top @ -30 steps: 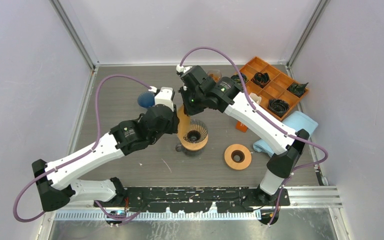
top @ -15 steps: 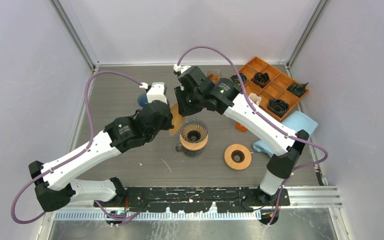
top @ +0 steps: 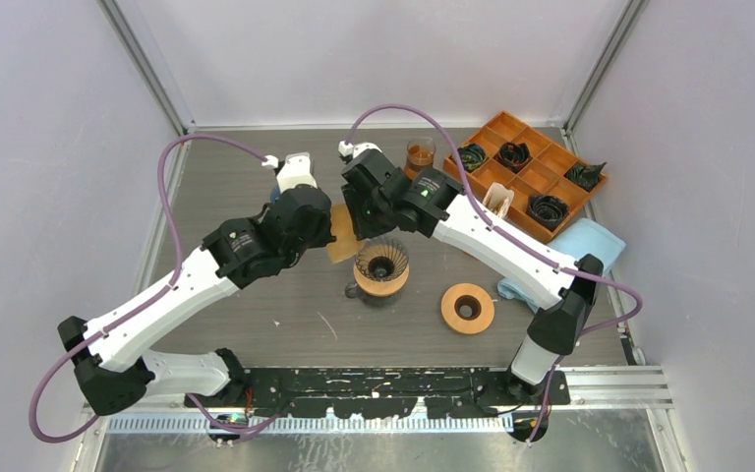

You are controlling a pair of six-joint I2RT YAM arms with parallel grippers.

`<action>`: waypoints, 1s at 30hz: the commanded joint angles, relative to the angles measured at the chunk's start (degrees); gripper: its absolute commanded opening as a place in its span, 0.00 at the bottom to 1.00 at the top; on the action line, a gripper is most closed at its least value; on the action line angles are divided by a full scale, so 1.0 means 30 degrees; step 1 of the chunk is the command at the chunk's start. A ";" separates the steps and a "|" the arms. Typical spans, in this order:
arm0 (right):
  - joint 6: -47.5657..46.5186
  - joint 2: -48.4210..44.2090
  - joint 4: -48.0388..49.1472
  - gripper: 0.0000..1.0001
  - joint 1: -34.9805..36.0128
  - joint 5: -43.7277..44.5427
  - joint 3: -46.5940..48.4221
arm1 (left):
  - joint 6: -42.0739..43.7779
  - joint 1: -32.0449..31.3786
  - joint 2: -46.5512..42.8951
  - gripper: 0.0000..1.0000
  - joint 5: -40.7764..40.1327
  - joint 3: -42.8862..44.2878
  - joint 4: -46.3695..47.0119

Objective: Place the coffee filter in the dripper

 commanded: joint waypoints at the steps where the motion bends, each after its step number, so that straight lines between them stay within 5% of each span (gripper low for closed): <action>1: 0.0196 -0.1499 0.0892 0.34 0.0065 0.1548 -0.0167 | -0.0375 0.0220 -0.0204 0.00 0.0430 0.0841 -0.0145; 11: -0.0758 -0.1731 0.0485 0.17 0.0063 0.1127 -0.0275 | -0.0401 0.0532 -0.0697 0.00 0.1390 0.0660 -0.0864; 30: -0.2059 -0.2613 -0.1218 0.10 -0.0628 -0.0401 -0.0716 | -0.0581 0.0602 -0.0365 0.00 0.4360 0.1008 -0.1947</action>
